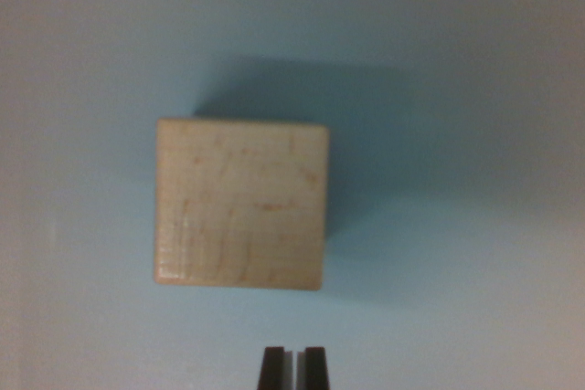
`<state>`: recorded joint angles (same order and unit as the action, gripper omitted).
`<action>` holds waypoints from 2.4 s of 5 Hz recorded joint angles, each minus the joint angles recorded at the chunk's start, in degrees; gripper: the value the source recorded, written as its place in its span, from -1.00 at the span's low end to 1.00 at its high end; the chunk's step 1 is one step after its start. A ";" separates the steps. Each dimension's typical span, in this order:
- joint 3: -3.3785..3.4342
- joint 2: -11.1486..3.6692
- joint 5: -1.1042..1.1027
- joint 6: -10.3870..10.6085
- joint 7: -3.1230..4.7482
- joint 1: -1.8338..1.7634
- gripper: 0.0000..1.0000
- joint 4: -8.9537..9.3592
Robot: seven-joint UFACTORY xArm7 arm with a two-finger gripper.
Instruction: Push wooden cube
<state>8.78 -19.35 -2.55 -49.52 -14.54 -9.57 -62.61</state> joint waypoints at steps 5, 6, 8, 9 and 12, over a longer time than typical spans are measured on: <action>0.53 -1.09 -0.03 2.62 -0.90 -0.67 -1.00 1.82; 0.69 -1.44 -0.03 3.46 -1.19 -0.88 -1.00 2.40; 0.78 -1.62 -0.04 3.89 -1.34 -0.99 -1.00 2.70; 0.78 -1.62 -0.04 3.89 -1.34 -0.99 -1.00 2.70; 0.79 -1.65 -0.04 3.95 -1.36 -1.00 -1.00 2.75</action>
<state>9.57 -21.00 -2.59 -45.56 -15.90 -10.57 -59.86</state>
